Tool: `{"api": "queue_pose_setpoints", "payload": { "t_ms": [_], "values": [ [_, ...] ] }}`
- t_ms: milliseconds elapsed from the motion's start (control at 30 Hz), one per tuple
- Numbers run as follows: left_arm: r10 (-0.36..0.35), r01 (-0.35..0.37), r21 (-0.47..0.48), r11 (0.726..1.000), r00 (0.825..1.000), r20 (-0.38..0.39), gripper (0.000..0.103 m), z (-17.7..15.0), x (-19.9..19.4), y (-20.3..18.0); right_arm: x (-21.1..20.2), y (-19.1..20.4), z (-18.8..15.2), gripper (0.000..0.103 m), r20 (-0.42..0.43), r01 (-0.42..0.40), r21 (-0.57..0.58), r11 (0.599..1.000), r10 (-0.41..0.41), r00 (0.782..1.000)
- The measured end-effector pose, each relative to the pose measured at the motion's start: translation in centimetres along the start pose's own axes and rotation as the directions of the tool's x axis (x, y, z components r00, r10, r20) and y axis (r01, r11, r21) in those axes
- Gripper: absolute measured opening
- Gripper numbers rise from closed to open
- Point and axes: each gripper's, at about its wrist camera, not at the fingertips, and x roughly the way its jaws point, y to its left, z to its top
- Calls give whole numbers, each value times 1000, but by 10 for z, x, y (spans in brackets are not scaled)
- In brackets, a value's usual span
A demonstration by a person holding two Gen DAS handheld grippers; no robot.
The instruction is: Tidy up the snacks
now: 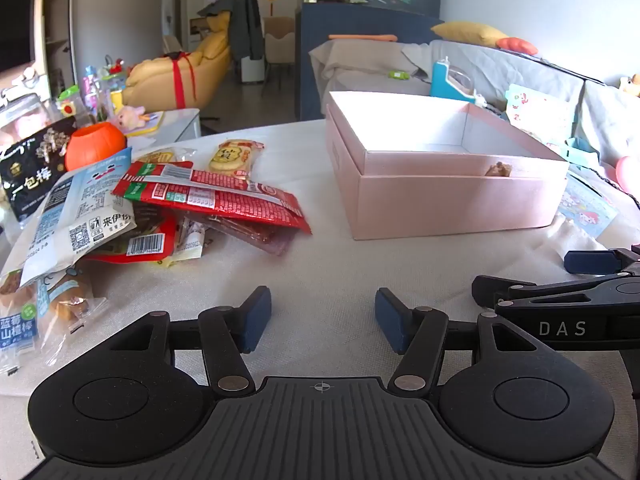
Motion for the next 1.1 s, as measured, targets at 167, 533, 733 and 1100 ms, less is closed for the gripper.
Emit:
{"api": "queue_pose_setpoints", "payload": {
  "t_ms": [167, 533, 733, 1100],
  "values": [
    [-1, 1, -1, 1000, 1000, 0, 64, 0, 0, 1, 0, 0, 0, 103, 0, 0, 0, 1000, 0, 1000],
    [2, -2, 3, 1000, 1000, 1, 64, 0, 0, 1, 0, 0, 0, 103, 0, 0, 0, 1000, 0, 1000],
    [-2, 2, -3, 1000, 1000, 2, 64, -1, -1, 6, 0, 0, 0, 103, 0, 0, 0, 1000, 0, 1000],
    [0, 0, -1, 1000, 1000, 2, 64, -1, -1, 5, 0, 0, 0, 103, 1, 0, 0, 1000, 0, 1000]
  ]
}}
